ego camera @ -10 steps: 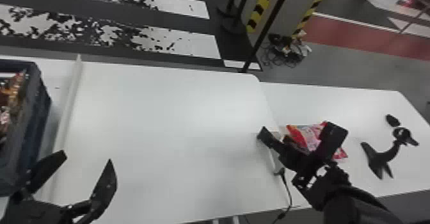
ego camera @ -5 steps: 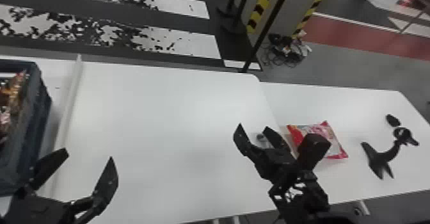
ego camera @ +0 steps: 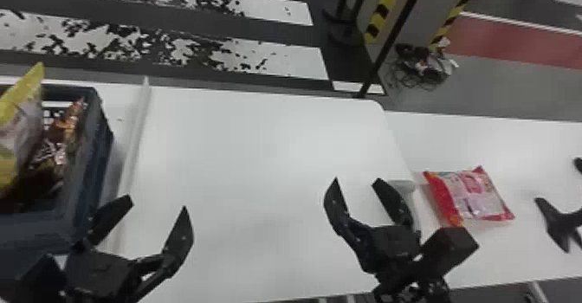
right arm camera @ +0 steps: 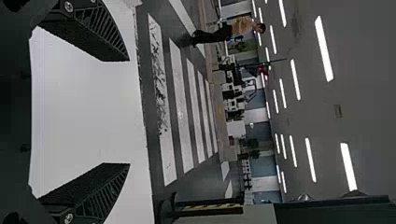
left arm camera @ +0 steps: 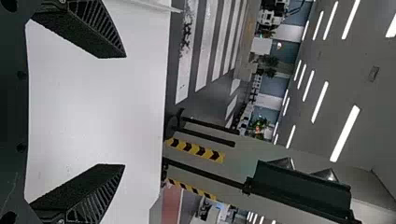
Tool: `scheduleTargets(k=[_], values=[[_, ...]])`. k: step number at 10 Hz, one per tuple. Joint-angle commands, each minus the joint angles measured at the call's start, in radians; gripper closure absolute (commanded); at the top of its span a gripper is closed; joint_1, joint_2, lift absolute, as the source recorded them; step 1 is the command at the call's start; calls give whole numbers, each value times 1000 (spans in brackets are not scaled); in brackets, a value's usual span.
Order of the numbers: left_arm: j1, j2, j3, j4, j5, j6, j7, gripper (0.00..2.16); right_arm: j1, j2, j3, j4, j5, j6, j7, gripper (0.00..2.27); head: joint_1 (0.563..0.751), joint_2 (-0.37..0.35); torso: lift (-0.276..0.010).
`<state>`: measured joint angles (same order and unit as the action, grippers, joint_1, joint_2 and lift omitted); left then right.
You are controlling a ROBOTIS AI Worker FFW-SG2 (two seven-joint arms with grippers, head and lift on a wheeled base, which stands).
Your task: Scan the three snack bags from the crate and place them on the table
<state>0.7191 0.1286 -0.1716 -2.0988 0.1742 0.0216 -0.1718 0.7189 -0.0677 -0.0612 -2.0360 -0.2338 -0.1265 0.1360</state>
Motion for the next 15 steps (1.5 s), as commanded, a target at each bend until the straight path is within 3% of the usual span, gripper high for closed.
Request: scheduleTargets(k=[1,2,3,5,7,10,15], values=[[-1,3,29,-32,1,61,0,22,10,-1,-8,7,1,-21,-3,83,695,-220,-62],[-1,3,60,-89,1,202,3,22,11,-3,-19,5,1,-21,-10,83,695,-213,-62],[2,6,104,-129,10,220,21,22,11,-4,-23,5,-2,-21,-12,83,695,-207,-62],[-3,6,213,-170,76,202,9,22,10,-6,-23,5,-2,-21,-12,83,695,-165,-62],[-33,8,245,-175,80,180,5,63,10,-7,-25,2,-2,-18,-10,83,695,-95,-62],[-64,5,297,-162,64,168,6,87,1,-17,-22,3,-2,-3,-10,83,695,-47,-62],[-179,-1,402,-52,64,159,35,90,-3,-27,-15,17,2,3,-10,83,695,47,-62]])
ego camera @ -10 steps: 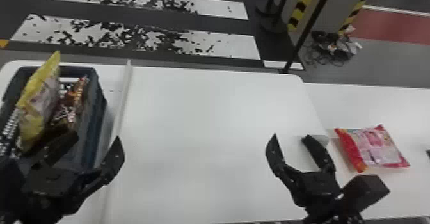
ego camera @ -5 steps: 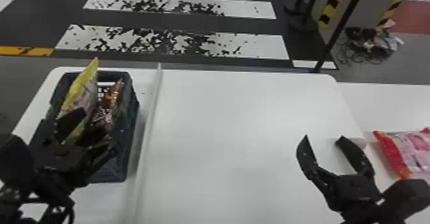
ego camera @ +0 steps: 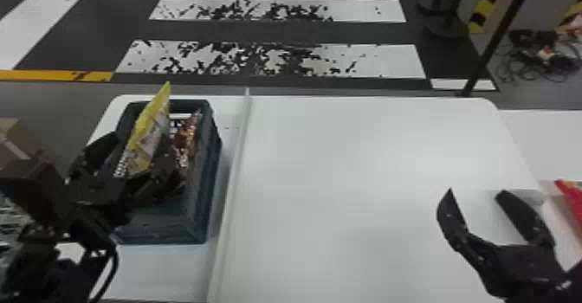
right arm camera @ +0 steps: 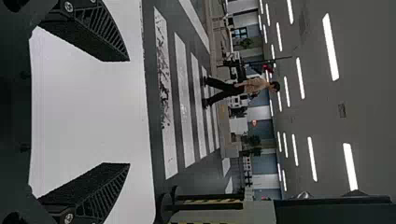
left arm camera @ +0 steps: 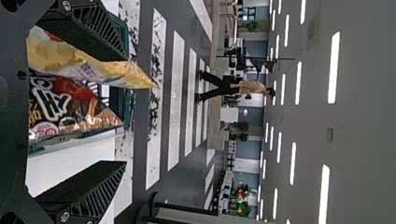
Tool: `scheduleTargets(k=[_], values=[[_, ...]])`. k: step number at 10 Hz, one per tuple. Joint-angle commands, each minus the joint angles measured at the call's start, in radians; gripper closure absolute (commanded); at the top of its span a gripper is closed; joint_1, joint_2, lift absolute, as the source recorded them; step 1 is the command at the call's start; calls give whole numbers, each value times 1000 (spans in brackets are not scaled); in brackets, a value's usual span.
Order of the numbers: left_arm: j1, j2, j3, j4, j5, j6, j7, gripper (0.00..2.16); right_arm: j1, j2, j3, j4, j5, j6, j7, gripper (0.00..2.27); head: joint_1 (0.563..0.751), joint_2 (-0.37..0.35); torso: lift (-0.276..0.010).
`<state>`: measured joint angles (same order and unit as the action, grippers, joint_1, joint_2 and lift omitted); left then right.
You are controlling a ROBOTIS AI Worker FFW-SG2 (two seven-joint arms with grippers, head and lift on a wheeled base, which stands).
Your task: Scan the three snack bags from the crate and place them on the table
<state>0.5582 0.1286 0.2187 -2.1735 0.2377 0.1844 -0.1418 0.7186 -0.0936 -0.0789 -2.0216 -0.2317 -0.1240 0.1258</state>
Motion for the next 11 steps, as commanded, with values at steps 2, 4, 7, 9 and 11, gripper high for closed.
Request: scheduleTargets(k=[2,4,7,9,11], values=[[-55,-3,16,78,-3,-44,24,90,-7,-3,8,11,2,-2,0,83,695,91,-62],[-90,-3,16,119,-15,-56,28,90,-10,-5,11,21,6,-2,0,83,695,113,-62],[-150,-1,21,192,-29,-59,36,90,-22,-11,11,34,6,1,0,83,695,124,-62],[-189,-1,24,247,-29,-87,34,90,-36,-14,11,53,3,10,0,83,695,134,-62],[-228,-3,16,299,-46,-87,31,140,-41,-20,11,57,2,13,0,83,695,137,-62]])
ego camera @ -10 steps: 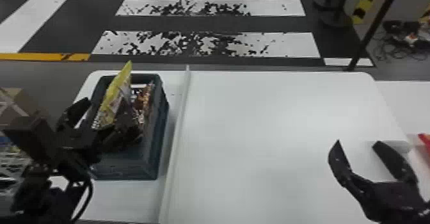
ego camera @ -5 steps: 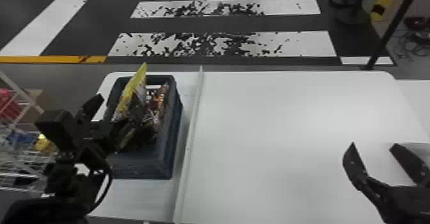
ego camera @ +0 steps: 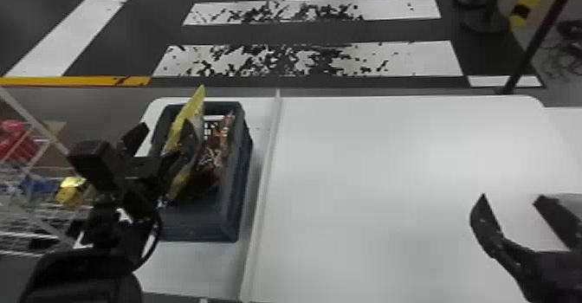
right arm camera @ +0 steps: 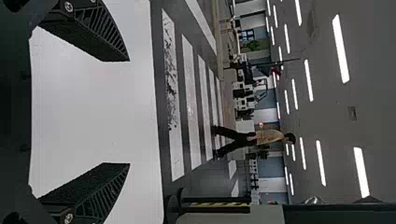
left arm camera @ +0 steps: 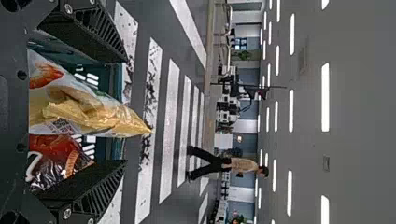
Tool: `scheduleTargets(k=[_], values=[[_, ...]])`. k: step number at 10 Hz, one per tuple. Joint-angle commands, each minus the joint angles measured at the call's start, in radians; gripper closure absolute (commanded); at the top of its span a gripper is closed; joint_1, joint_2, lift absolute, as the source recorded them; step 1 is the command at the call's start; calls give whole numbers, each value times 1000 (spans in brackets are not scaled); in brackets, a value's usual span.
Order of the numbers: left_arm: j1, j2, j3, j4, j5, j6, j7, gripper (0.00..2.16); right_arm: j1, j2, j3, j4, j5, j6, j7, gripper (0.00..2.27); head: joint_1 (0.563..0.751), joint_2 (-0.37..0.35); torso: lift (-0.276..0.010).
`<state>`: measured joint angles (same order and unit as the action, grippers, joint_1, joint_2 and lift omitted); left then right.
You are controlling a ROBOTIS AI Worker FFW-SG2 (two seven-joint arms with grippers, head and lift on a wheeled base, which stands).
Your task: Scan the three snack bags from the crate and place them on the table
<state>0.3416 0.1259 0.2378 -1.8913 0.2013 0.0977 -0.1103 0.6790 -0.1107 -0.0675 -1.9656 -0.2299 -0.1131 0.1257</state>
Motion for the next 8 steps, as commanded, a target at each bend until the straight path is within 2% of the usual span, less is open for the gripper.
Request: scheduleTargets(k=[1,2,3,4,5,6,8], values=[[-23,0,-6,37,-13,0,-5,215,-2,-7,-2,1,-3,8,-1,83,695,136,-62],[-32,0,-11,57,-13,0,-8,228,-1,-14,-3,1,-6,14,0,83,695,133,-62],[-35,0,-14,72,-13,0,-9,363,1,-18,-5,1,-9,14,0,83,695,132,-62],[-35,0,-17,81,-13,-3,-8,839,2,-23,-6,1,-12,14,0,83,695,128,-62],[-35,-8,-18,81,-13,-6,9,1676,4,-26,-6,-1,-14,14,0,83,695,125,-62],[-32,-8,-18,78,-13,-6,18,1895,5,-26,-6,-3,-16,14,0,83,695,126,-62],[-10,-9,-17,44,-13,-6,21,1895,8,-26,-8,-6,-20,11,-1,83,695,126,-62]])
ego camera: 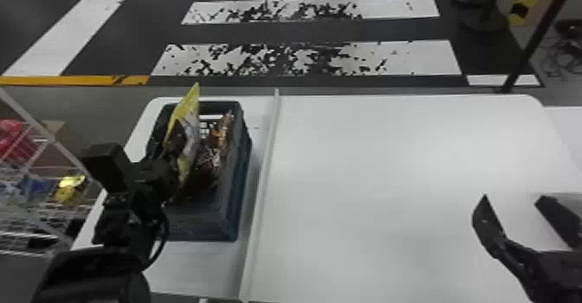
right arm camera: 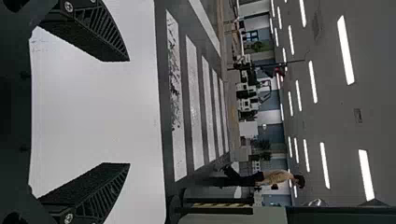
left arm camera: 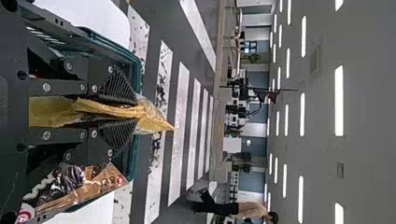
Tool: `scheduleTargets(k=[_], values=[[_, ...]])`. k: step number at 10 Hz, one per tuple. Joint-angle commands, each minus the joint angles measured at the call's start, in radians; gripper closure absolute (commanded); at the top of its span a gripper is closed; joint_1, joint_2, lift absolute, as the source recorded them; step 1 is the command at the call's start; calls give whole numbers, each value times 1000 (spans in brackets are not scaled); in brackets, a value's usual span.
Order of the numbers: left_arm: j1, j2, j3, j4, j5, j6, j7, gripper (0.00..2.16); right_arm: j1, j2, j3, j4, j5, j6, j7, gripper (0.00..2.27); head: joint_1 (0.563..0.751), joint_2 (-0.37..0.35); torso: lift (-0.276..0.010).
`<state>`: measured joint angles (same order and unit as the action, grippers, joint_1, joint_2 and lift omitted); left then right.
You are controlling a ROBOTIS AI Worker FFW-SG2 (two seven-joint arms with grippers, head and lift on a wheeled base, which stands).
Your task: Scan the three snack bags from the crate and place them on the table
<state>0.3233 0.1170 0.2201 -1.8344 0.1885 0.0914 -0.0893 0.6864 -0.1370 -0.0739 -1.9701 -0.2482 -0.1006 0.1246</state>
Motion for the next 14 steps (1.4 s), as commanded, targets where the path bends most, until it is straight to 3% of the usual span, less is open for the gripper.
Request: scheduleTargets(k=[1,10,12,14], values=[[22,-2,2,-43,0,0,3,1895,2,-1,0,-4,-3,-1,0,83,695,126,-62],[181,-3,45,-376,49,18,5,1895,30,-1,-12,-27,-13,-11,1,87,695,119,-62],[204,-34,36,-491,91,135,-26,1895,32,-1,-11,-27,-25,-11,1,87,695,101,-62],[209,-86,12,-589,187,298,-110,1895,41,-1,-9,-46,-25,-14,1,87,695,63,-62]])
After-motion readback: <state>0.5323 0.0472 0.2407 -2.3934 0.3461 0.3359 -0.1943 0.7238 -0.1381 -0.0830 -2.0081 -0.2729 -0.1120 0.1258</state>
